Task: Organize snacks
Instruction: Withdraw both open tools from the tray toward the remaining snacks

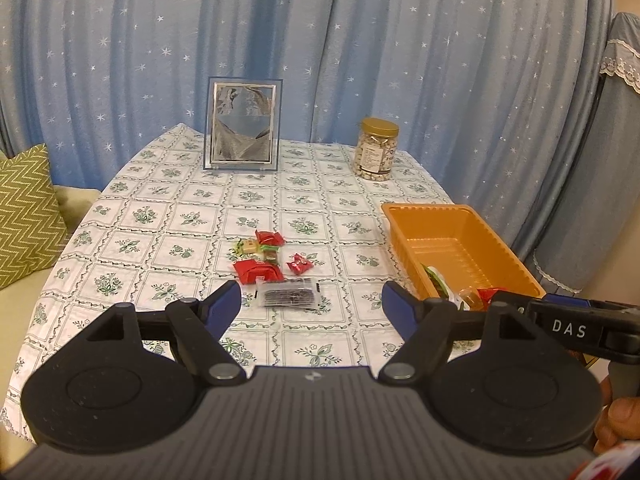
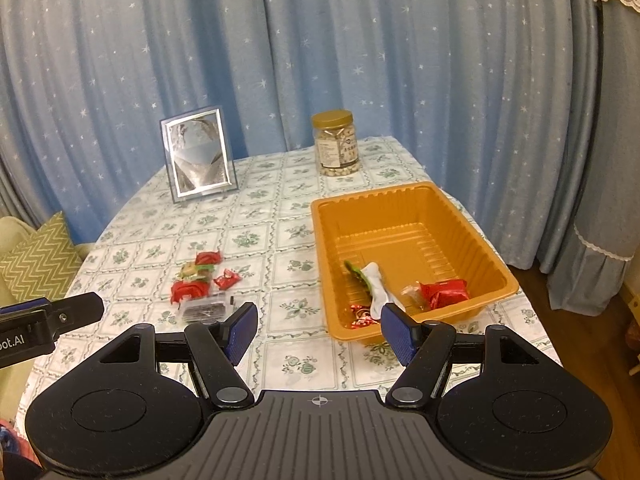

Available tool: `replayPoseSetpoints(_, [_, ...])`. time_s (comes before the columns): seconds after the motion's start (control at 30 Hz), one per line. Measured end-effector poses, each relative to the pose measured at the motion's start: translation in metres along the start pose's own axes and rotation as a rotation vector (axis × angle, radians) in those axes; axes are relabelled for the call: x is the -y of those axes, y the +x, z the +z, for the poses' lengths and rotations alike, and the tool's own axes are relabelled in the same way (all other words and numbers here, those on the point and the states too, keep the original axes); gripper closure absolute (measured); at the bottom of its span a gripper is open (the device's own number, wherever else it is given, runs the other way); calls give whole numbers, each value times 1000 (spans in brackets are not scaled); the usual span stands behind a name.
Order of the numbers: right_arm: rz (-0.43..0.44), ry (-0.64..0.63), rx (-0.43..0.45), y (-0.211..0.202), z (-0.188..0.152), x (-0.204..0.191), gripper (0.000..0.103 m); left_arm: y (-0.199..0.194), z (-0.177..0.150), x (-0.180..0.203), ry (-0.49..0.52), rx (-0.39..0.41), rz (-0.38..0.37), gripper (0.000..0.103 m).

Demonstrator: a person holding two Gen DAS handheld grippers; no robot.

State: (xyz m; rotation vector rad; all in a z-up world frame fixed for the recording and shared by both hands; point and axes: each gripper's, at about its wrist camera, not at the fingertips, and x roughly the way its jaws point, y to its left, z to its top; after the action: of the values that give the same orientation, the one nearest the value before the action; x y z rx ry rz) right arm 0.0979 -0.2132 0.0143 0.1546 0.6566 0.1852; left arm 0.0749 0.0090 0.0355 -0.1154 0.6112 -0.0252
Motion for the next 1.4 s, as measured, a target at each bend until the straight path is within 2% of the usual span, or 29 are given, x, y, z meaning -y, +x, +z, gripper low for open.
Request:
replayPoseSetpoints(0.87, [99, -53, -26, 34, -8, -34, 35, 16, -12, -50, -32, -35, 83, 28])
replayPoseSetpoints(1.1, [158, -110, -58, 63, -6, -49, 35, 33, -14, -66, -15, -57, 102, 28])
replayPoseSetpoints(1.4, [239, -257, -131, 123, -7, -66, 35, 76, -10, -87, 52, -89, 98, 28])
